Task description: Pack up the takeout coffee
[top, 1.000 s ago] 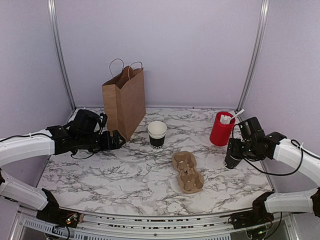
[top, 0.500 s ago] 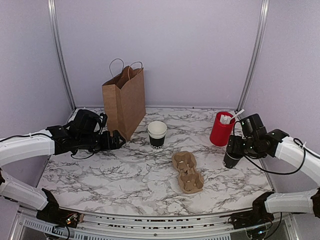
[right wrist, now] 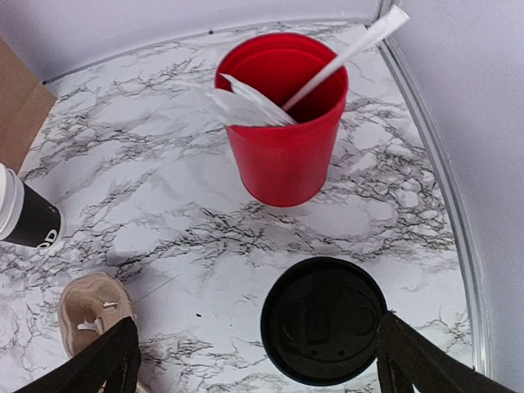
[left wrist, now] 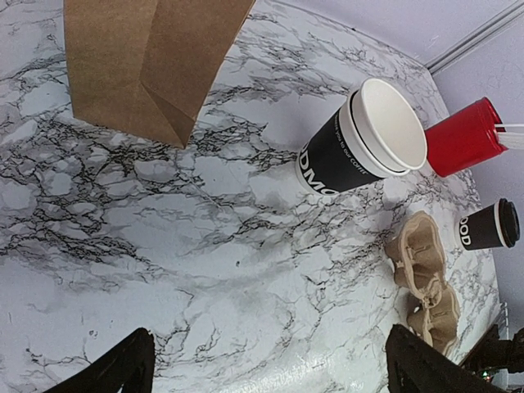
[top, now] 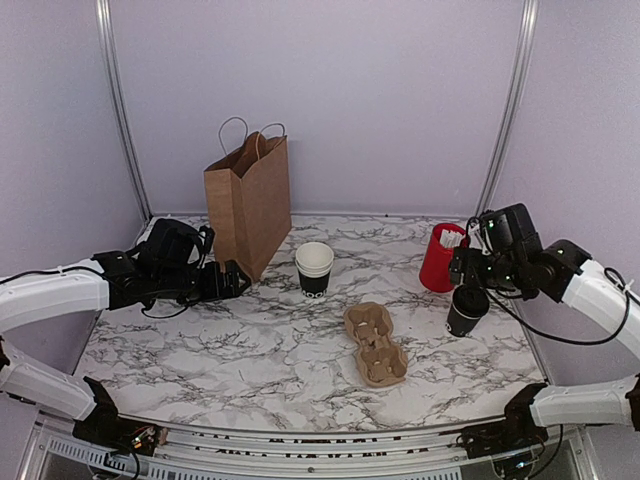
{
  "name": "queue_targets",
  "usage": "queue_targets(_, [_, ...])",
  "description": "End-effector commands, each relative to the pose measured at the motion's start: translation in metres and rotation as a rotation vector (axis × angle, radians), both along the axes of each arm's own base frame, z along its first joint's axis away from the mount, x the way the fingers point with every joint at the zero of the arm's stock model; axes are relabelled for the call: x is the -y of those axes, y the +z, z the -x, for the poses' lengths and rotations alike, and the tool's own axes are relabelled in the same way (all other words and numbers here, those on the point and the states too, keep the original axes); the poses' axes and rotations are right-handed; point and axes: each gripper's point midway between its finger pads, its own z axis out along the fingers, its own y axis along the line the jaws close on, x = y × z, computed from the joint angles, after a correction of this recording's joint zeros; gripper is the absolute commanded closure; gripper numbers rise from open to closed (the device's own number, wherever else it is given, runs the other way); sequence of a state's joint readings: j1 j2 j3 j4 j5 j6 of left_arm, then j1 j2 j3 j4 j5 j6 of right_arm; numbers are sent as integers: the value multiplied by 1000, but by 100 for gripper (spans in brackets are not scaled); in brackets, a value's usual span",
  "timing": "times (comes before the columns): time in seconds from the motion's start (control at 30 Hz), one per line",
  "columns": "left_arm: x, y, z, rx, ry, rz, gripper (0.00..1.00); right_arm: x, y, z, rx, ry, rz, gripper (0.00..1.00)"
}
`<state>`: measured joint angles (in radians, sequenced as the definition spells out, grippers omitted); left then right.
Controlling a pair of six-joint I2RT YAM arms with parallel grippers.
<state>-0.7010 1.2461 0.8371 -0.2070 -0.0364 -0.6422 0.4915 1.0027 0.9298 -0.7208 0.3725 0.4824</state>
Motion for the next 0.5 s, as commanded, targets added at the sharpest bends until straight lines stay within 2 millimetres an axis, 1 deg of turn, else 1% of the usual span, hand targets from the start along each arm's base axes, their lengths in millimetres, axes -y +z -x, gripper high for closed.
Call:
queue_targets(0.0, [-3,41,-10,96,19,28,1,-24,29,-3,50,65,3,3])
queue_targets(0.03, [-6,50,-11,110,25,18,1,-30,33,-4,58,80,0,3])
queue_targets(0.1, [-11,74,-15,160,32,2,1,-45,39,-5,69,127,-7,3])
queue_targets(0.17, [-29,104,-27,218,81,-7,1,-62,43,-6,83,178,-10,3])
queue_targets(0.2, [-34,125,-32,259,100,-4,1,-69,45,-6,90,200,-10,3])
queue_targets(0.27, [-49,151,-44,310,141,-29,1,-84,45,-8,92,243,-9,3])
queue_targets(0.4, [-71,192,-69,381,196,-72,1,-107,45,-14,103,318,-33,3])
queue_targets(0.47, [-76,210,-85,411,198,-83,1,-116,46,-17,111,350,-49,3])
